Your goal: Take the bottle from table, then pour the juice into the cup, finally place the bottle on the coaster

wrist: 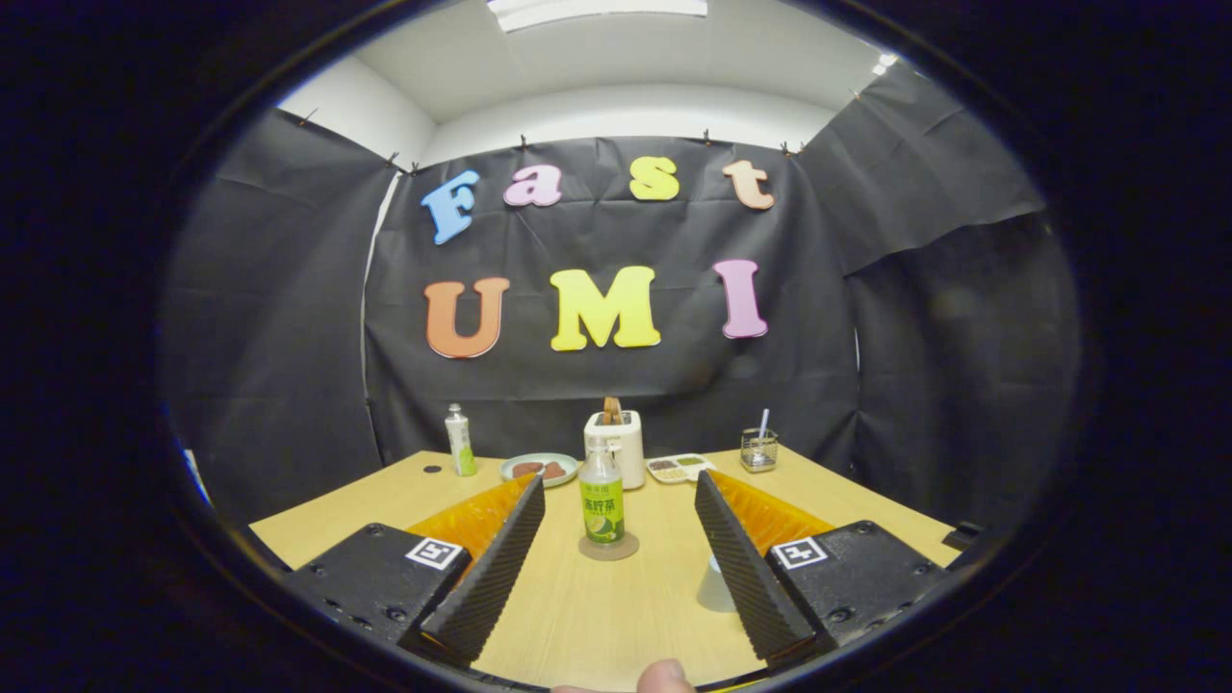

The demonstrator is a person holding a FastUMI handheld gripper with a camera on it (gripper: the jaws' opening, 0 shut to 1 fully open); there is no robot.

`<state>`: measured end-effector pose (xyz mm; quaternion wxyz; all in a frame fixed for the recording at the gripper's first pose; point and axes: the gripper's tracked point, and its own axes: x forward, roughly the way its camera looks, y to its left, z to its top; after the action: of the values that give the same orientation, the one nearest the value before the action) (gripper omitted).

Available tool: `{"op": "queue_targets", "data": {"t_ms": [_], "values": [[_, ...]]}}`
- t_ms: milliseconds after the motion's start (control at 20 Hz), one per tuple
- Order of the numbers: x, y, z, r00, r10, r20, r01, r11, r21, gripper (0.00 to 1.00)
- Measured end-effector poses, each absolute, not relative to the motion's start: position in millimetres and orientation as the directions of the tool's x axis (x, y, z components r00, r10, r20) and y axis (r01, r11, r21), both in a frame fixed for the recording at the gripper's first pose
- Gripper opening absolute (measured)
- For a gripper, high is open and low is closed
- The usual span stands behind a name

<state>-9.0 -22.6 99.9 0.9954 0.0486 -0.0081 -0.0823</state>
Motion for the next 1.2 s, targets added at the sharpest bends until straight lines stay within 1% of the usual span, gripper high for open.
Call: {"op": "queue_targets", "data": {"t_ms": [500, 1200], "values": [[-26, 1, 80, 0.986, -0.167, 0.013, 0.165, 0.982, 0.092, 1.00], [-24, -6, 76, 0.979, -0.205, 0.015, 0.203, 0.975, 0.092, 1.00]]}}
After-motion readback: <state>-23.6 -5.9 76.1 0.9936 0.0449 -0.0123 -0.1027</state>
